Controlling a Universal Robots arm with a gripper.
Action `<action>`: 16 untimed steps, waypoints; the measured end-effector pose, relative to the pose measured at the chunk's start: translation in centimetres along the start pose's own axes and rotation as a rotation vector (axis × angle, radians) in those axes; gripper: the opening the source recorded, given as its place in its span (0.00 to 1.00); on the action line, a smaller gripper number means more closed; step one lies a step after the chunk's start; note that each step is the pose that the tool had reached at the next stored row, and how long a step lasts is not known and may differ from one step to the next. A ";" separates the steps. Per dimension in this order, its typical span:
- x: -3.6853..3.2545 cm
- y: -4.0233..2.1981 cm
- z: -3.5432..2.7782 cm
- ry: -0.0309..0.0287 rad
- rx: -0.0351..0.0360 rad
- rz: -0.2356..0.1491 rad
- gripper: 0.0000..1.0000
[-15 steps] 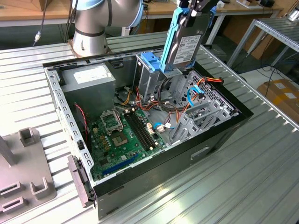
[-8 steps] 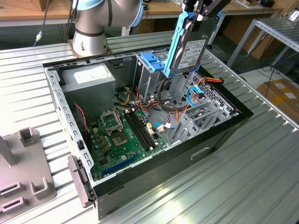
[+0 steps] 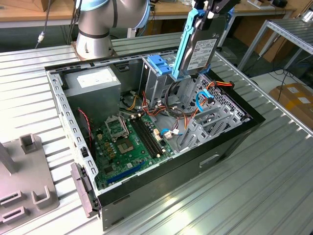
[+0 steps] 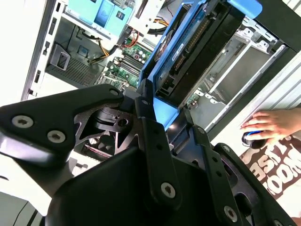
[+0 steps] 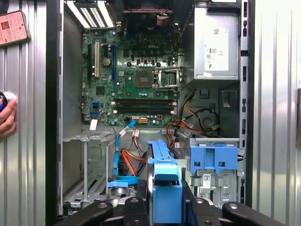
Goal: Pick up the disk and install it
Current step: 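Pick up the disk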
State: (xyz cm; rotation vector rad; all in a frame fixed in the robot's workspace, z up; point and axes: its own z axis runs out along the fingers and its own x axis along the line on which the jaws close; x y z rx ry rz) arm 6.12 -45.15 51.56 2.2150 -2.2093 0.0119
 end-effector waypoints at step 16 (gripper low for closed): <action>2.20 0.01 -0.39 0.0000 0.0000 0.000 0.36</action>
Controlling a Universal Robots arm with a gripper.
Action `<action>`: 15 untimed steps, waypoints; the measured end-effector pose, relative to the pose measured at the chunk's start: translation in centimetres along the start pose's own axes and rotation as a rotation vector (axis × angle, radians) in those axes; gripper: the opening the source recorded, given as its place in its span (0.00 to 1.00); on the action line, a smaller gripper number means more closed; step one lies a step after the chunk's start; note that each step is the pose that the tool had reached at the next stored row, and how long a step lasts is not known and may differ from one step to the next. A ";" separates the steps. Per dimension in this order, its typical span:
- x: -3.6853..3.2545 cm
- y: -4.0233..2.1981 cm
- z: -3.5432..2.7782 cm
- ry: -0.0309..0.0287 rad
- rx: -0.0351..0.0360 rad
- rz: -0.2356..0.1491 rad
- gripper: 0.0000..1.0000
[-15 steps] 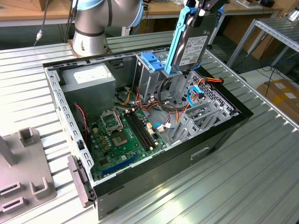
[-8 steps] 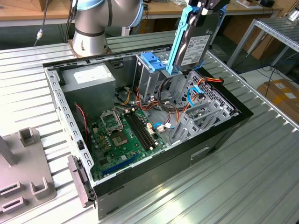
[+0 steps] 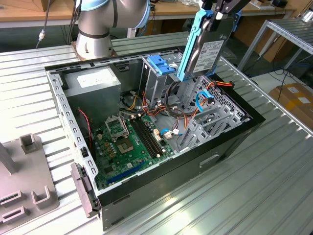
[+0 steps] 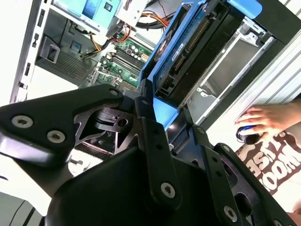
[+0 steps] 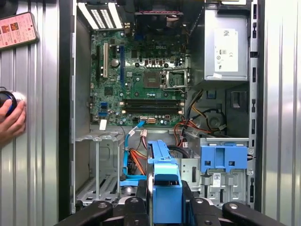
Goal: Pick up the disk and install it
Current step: 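Pick up the disk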
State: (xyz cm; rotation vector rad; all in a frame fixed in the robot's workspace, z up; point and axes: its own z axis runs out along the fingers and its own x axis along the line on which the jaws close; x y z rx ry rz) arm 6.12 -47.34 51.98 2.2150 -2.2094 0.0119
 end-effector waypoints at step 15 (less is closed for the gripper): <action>5.18 0.01 0.07 0.0001 0.0000 0.000 0.36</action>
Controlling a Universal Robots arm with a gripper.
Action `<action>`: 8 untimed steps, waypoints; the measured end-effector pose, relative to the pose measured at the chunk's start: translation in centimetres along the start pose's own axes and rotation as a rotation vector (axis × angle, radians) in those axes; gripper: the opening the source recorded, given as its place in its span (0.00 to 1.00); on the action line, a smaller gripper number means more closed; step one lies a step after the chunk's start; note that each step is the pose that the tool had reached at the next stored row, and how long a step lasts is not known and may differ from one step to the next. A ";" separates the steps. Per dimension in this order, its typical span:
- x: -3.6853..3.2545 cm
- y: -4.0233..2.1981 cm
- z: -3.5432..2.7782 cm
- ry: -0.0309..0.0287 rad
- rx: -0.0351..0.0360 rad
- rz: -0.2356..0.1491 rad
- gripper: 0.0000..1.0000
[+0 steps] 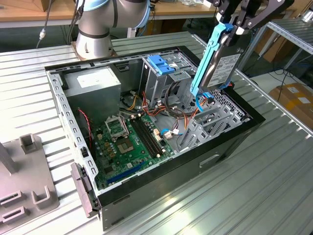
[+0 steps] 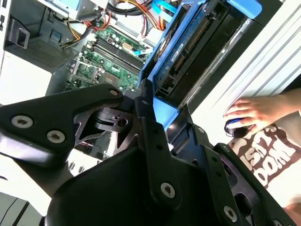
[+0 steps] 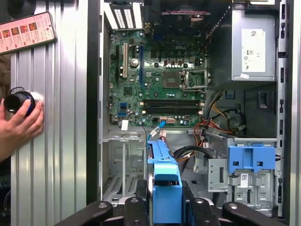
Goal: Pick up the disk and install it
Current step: 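Pick up the disk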
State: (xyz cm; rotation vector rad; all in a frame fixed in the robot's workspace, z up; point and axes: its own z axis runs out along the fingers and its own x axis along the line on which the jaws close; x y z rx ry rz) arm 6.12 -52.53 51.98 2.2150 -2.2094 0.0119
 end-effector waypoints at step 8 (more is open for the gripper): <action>2.05 0.00 0.41 -0.0002 0.0000 0.000 0.36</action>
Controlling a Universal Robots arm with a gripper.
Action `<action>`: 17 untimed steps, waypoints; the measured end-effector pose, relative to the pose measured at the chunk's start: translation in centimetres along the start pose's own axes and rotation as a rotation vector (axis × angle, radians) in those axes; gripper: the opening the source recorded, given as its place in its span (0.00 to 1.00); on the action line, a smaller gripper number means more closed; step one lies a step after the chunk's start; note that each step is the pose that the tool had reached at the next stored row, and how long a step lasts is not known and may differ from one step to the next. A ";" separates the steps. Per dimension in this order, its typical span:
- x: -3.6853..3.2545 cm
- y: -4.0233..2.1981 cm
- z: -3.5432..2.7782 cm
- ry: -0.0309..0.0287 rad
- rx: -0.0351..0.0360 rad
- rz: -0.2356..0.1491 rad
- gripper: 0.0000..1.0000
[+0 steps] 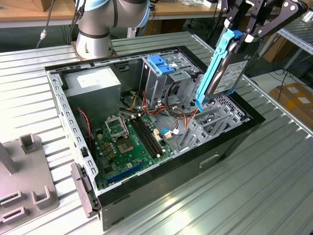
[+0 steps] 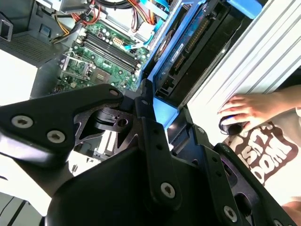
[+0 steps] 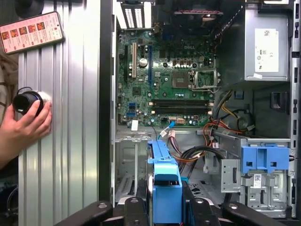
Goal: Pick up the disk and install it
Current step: 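Pick up the disk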
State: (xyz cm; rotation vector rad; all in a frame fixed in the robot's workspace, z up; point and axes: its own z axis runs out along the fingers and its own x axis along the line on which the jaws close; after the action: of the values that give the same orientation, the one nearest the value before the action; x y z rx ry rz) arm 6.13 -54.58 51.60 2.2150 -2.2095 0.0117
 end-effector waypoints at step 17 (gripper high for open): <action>0.74 -0.47 2.58 0.0000 -0.0001 0.002 0.36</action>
State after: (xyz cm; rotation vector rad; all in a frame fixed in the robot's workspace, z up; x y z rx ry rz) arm 6.58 -55.36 49.03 2.2127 -2.2117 0.0117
